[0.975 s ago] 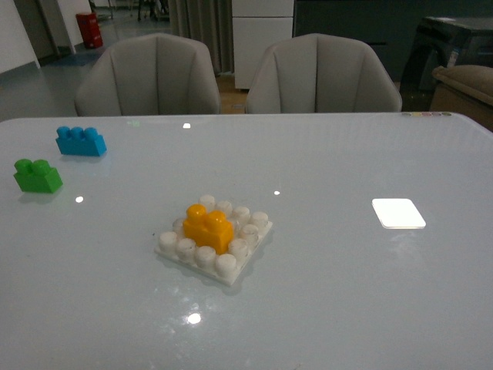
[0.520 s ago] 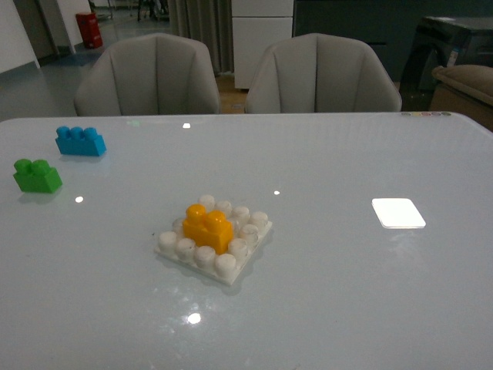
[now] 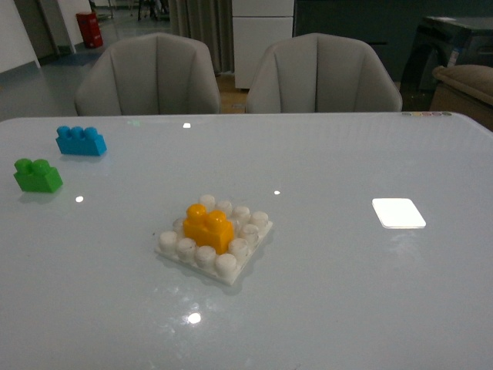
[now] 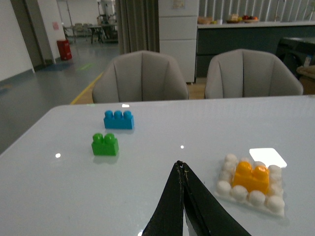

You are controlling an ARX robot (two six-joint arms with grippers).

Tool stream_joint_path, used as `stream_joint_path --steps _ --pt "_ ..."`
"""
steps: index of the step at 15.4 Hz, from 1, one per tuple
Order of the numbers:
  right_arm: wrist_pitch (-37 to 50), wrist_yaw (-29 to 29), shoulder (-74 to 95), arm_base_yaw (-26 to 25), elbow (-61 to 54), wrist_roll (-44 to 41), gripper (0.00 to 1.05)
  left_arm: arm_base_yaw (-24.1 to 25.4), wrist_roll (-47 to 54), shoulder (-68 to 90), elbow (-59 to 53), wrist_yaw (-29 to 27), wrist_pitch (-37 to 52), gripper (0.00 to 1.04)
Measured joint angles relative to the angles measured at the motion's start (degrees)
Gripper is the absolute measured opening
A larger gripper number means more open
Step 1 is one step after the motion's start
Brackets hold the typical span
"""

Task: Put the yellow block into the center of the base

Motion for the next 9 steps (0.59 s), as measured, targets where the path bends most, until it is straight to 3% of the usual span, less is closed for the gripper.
stream_joint_path --steps 6,7,9 --pt "0.00 0.00 0.00 0.00 0.00 0.00 0.98 0.00 -0.02 -6.12 -0.57 0.02 -6.45 0.02" --pt "0.00 0.00 0.00 0.00 0.00 0.00 0.98 0.00 0.00 -11.80 -0.55 0.09 -15.28 0.02" --pt "0.04 -0.04 0.00 0.00 0.00 0.00 0.98 0.00 -0.02 -15.06 -0.26 -0.02 -15.98 0.02"
